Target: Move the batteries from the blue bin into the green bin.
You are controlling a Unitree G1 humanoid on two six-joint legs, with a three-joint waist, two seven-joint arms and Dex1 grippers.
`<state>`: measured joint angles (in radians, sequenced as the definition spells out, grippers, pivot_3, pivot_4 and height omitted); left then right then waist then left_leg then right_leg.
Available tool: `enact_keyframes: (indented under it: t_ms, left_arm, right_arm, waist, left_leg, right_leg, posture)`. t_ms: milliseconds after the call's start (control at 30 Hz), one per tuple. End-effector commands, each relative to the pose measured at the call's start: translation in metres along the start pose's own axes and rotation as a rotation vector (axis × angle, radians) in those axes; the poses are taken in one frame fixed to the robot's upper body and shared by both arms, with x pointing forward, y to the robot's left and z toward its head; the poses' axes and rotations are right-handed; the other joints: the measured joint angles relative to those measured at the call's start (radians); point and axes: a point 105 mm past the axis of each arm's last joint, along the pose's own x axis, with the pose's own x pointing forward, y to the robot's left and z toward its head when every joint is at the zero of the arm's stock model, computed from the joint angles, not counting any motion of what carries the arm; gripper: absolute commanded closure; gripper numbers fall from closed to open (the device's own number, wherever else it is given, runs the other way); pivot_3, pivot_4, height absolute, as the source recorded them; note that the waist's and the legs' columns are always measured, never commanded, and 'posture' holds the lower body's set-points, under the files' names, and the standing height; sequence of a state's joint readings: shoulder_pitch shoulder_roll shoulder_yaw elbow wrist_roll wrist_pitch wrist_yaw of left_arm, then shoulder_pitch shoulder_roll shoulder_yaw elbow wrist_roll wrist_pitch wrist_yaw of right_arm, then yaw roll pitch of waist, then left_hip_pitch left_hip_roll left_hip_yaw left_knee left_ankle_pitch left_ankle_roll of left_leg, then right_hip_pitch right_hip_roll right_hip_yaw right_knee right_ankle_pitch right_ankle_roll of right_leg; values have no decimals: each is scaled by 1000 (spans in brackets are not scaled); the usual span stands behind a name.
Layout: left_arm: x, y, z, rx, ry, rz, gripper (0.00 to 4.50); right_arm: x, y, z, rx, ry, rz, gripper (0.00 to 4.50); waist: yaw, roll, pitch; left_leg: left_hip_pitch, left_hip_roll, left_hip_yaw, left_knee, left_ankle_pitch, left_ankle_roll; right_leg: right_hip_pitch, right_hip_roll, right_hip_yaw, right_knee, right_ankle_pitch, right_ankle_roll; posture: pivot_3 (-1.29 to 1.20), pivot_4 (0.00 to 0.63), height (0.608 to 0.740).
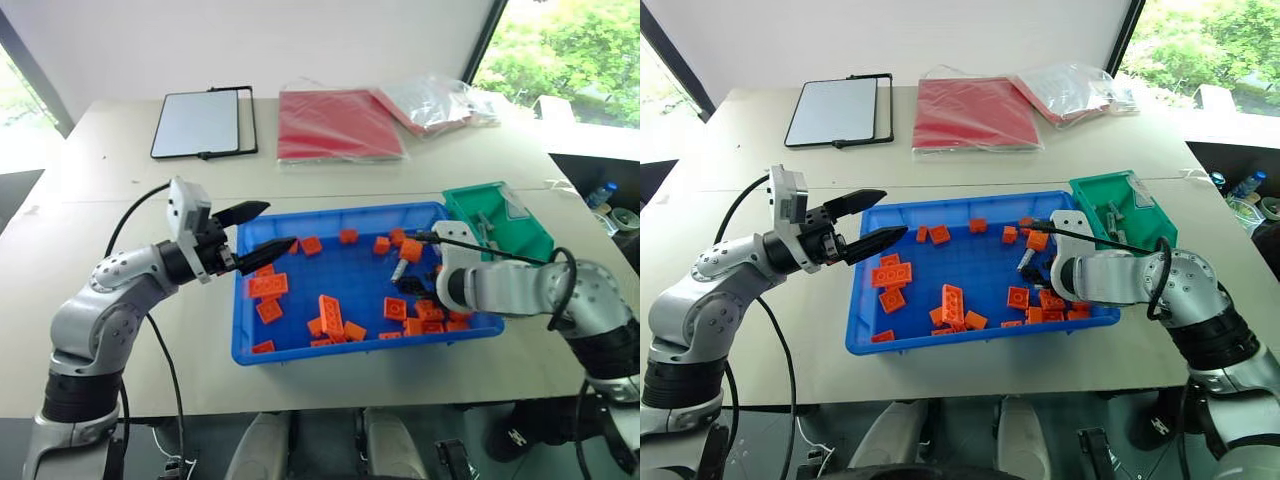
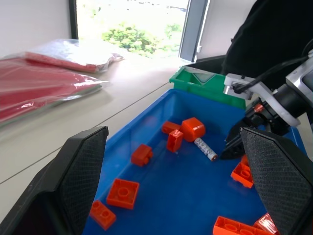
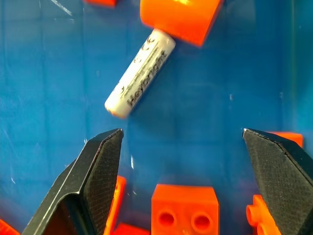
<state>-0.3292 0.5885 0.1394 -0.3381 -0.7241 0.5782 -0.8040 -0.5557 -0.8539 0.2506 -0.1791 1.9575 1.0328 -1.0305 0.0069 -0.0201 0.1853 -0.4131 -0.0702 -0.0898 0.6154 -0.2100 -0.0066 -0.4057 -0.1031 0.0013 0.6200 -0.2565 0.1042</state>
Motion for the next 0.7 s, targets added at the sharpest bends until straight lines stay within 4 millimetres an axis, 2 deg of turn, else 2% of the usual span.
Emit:
enact_keyframes:
  t_ms: [33,267,500,600,700]
  left_arm:
    - [-2,-1,15,64,-35,-8,0]
    - [0,-2,15,67,-35,-12,0]
    - [-1,1,20,76,-43,-4,0]
    - [-3,3,21,81,-39,3,0]
    - [-3,2,21,82,-39,5,0]
  right_arm:
    - [-6,12,11,5,-42,50,515]
    - [-6,25,29,92,-90,71,515]
    - [12,22,18,93,4,15,515]
    - [18,21,5,90,55,8,1346]
    - [19,24,1,81,65,21,2888]
  waist:
    - [-2,0,0]
    - [-2,2,1]
    - [2,2,1]
    - [2,2,1]
    - [-3,2,1]
  left_leg:
    - [0,0,0,0,0,0]
    - [-3,0,0,-1,0,0]
    - [-3,0,0,-1,0,0]
    - [-3,0,0,-1,0,0]
    - [-2,0,0,-1,0,0]
  right_leg:
    - [0,0,0,0,0,0]
    - [-4,0,0,0,0,0]
    - [-4,1,0,0,0,0]
    - [-3,0,0,0,0,0]
    - [-3,1,0,0,0,0]
  posture:
    - [0,150,731]
    - [0,150,731]
    - [0,150,731]
    - [0,150,731]
    - [0,150,731]
